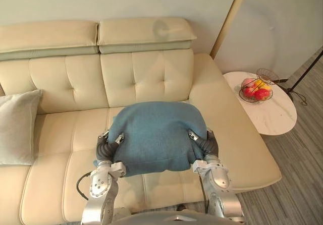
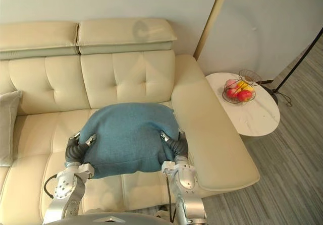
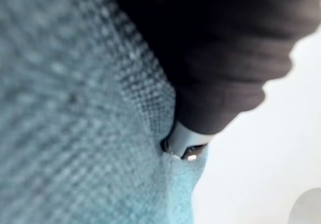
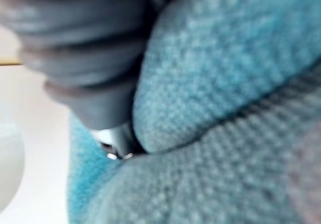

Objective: Pick up cushions and gather them together orderly.

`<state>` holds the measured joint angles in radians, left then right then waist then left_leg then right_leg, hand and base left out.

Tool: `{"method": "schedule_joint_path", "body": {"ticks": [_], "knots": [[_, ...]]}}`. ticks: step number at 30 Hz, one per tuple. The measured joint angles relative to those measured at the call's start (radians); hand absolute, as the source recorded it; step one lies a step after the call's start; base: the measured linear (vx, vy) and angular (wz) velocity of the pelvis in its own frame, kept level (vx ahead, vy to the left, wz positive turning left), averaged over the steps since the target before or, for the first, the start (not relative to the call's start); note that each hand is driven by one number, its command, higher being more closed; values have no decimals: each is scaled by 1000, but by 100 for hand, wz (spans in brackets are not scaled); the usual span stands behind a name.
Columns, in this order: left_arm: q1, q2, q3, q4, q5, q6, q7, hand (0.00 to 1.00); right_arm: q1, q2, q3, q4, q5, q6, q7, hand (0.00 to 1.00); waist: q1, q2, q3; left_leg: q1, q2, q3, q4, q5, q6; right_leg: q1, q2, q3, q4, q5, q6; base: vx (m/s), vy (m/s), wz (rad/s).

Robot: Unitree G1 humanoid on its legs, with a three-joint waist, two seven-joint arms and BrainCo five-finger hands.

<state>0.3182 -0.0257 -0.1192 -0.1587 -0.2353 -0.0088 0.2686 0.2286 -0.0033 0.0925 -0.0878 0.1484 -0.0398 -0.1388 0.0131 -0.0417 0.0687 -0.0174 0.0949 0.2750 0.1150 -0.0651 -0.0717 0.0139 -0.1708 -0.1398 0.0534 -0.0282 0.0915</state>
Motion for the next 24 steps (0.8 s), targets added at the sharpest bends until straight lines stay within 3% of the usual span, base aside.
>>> {"method": "schedule_joint_path", "body": {"ticks": [9,18,20,24], "knots": [[-48,22,-15,18,8,1,40,100,-101,-1,5,55,-41,0,-40,100,-4,3,1,-56,-2,-10,-102,80,0,-86,22,-3,-34,41,0,-64,-32,0],[-540,117,4,121,46,0,251,100,-533,0,33,110,-118,-1,-253,100,17,50,84,-275,-5,-53,-139,193,14,-302,23,-28,-22,111,2,-140,12,12],[-690,144,8,133,51,0,320,100,-647,0,33,110,-159,-1,-331,100,23,54,87,-322,-4,-60,-162,223,8,-368,23,-36,6,111,1,-97,2,12],[-915,201,11,133,69,-5,389,100,-836,-1,12,110,-235,-1,-429,100,22,54,88,-397,-5,-71,-192,264,9,-458,24,-38,19,119,0,-41,-5,4]]}}
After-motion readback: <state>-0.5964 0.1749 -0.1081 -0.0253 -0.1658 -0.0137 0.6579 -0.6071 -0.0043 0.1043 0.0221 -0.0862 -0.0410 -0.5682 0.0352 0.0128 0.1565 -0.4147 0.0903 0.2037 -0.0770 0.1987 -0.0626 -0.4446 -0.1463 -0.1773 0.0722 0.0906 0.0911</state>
